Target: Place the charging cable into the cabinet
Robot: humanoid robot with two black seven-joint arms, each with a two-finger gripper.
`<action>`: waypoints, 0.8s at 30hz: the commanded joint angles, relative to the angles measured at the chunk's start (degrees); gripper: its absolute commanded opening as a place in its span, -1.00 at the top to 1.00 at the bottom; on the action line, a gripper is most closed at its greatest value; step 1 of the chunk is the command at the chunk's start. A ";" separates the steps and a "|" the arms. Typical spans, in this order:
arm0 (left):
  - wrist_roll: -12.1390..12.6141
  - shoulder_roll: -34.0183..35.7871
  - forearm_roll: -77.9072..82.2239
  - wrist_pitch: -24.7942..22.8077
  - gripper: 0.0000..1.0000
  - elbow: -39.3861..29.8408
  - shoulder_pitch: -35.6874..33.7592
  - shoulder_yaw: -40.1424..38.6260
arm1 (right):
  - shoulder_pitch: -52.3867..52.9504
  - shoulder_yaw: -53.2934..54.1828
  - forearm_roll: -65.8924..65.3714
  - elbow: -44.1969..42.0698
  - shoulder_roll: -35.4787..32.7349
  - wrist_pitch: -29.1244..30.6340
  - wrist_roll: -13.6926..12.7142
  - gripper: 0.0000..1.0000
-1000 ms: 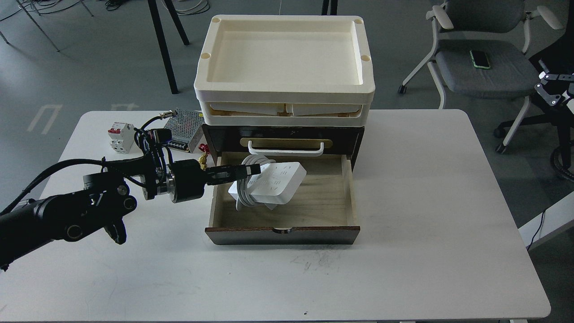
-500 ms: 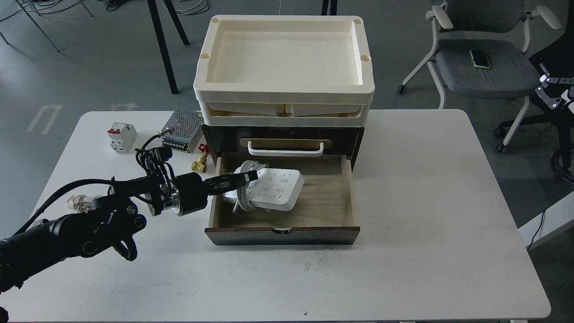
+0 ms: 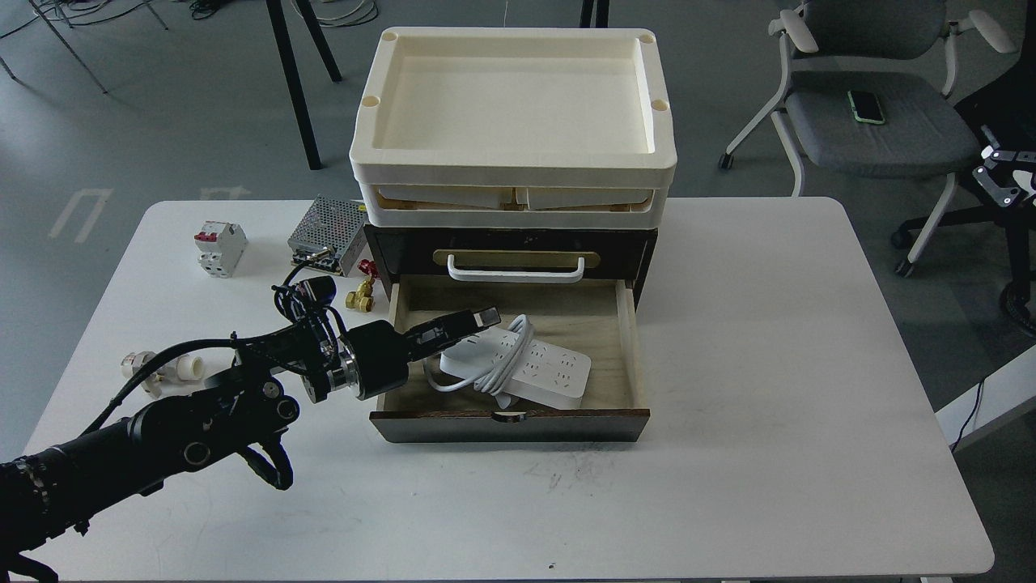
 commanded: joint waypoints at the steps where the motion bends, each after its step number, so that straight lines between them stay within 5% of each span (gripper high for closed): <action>1: 0.00 1.08 -1.73 -0.45 -0.47 -1.11 0.13 -1.91 | -0.01 0.09 0.01 0.00 -0.03 0.00 0.00 -1.00; 6: 0.00 8.11 -4.19 -4.30 -0.64 -3.75 4.87 -7.45 | -0.01 0.52 0.01 0.00 -0.11 0.00 0.00 -1.00; 11: 0.00 15.58 -9.28 -19.23 -0.66 -5.25 6.46 -15.26 | 0.07 2.28 -0.17 0.88 0.15 0.00 -0.09 -1.00; 24: 0.00 18.85 -42.85 -19.23 -0.75 14.69 -1.10 -28.03 | -0.37 6.06 -0.17 13.54 1.90 0.00 0.78 -1.00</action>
